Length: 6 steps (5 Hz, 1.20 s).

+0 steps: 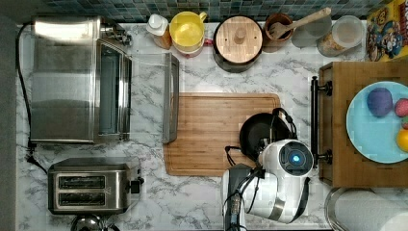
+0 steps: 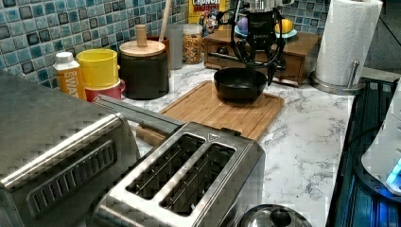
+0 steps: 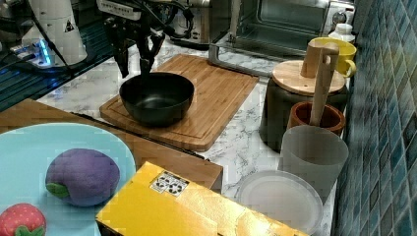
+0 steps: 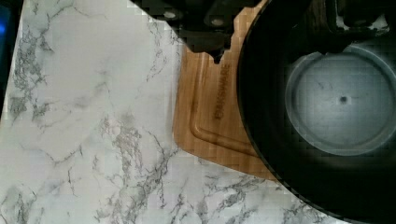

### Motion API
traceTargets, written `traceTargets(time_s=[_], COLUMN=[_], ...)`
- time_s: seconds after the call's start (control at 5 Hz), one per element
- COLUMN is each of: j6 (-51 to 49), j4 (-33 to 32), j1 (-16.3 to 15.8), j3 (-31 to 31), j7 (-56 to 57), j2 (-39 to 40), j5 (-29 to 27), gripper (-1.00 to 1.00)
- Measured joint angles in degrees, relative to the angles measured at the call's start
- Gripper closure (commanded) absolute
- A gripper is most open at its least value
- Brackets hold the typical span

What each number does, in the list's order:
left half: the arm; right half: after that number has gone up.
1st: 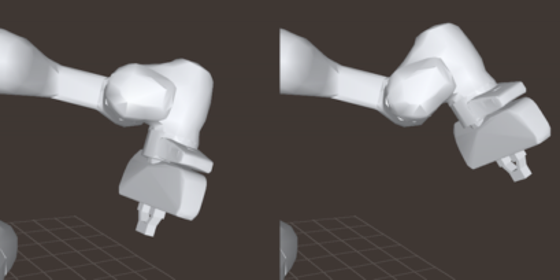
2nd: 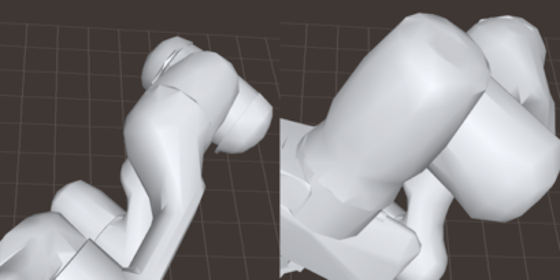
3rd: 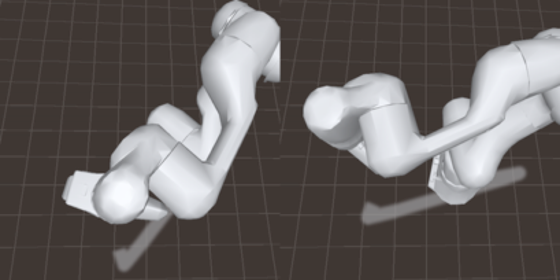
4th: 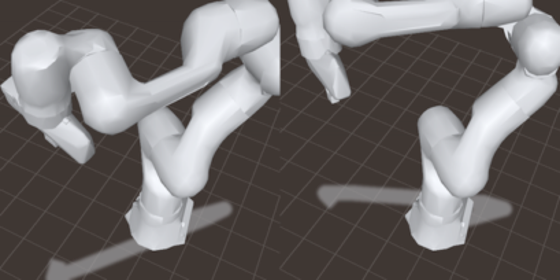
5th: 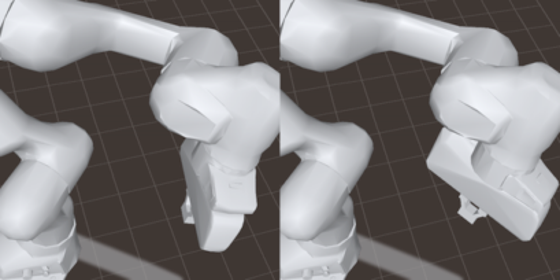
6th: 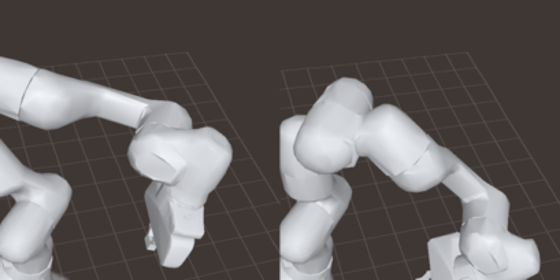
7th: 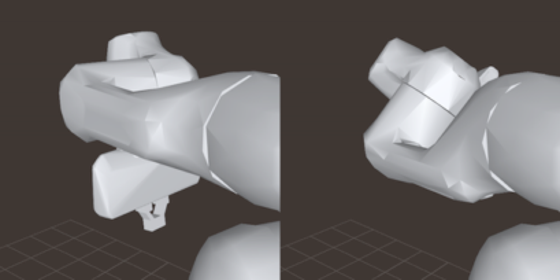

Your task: Put the bowl on the board.

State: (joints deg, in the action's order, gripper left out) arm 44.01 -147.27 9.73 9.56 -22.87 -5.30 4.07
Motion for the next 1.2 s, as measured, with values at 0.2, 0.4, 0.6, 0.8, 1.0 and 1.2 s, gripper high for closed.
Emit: traceTargets(time_s=[0.2,0.4,0.6,0.8,1.0,1.2], j6=[-0.36,-0.36,0.06,0.14,0.39,0.48], j4=[0.00,0.11,0.00,0.11,0.11,0.11], j1=[0.01,0.01,-0.08,0.16,0.20,0.20], j3=[-0.06,-0.07,0.14,0.17,-0.01,-0.13], j7=[0.01,0.00,0.00,0.00,0.00,0.00], j2=[0.00,0.13,0.07,0.13,0.42,0.63], j5=[0.00,0.00,0.00,0.00,-0.34,-0.30], gripper=[0.00,0.00,0.00,0.00,0.00,0.00])
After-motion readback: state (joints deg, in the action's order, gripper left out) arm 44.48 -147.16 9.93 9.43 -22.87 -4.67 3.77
